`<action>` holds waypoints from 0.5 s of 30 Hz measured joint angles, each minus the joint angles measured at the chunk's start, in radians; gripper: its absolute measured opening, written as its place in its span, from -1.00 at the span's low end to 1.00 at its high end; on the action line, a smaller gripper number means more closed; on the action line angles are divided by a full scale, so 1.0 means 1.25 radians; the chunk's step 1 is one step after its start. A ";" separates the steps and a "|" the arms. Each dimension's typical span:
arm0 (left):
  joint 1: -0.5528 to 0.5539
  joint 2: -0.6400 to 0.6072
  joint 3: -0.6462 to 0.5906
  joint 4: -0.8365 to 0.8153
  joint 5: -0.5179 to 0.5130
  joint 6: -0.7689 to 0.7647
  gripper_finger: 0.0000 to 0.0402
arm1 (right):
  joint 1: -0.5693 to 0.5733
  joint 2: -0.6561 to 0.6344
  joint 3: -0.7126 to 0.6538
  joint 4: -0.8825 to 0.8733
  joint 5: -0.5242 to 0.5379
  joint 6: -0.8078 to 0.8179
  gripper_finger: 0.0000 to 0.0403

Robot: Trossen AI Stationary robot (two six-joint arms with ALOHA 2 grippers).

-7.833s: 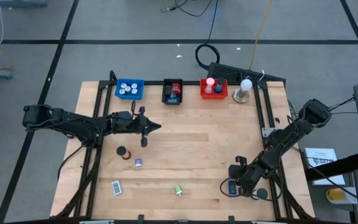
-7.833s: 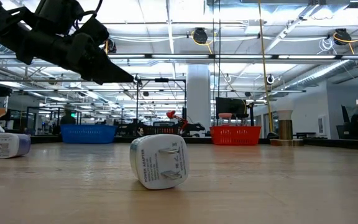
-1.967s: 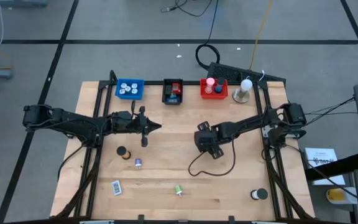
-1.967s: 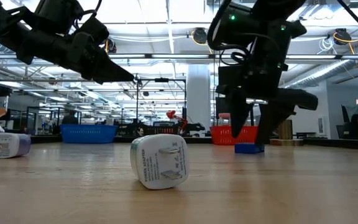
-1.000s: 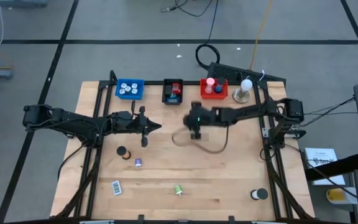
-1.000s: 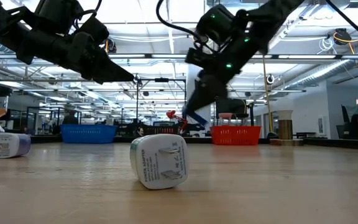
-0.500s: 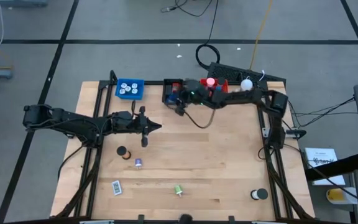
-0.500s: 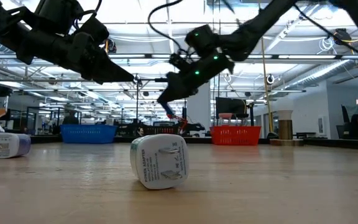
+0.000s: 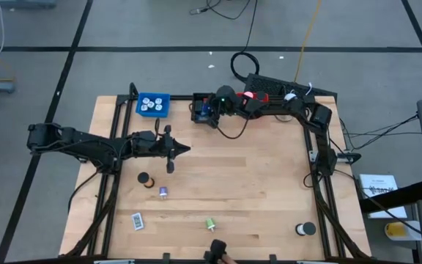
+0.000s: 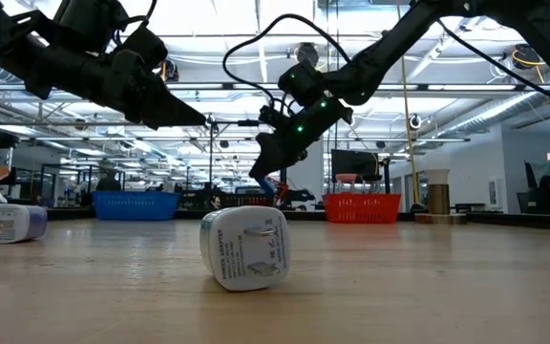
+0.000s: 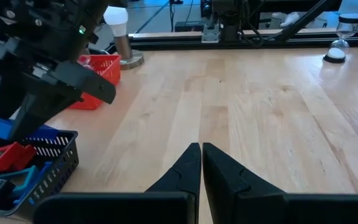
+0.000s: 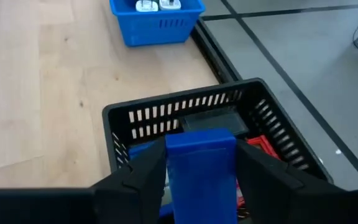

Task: Pick & Place Office items
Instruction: Put the blue digital clock into the black bin

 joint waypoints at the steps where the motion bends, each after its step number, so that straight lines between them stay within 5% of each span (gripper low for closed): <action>1: 0.000 0.000 0.000 0.000 0.000 0.000 -0.88 | 0.000 0.000 0.000 0.000 0.000 0.000 -0.14; 15: 0.001 0.000 0.000 0.000 0.000 0.000 -0.88 | 0.001 0.000 0.000 0.007 -0.001 0.006 0.02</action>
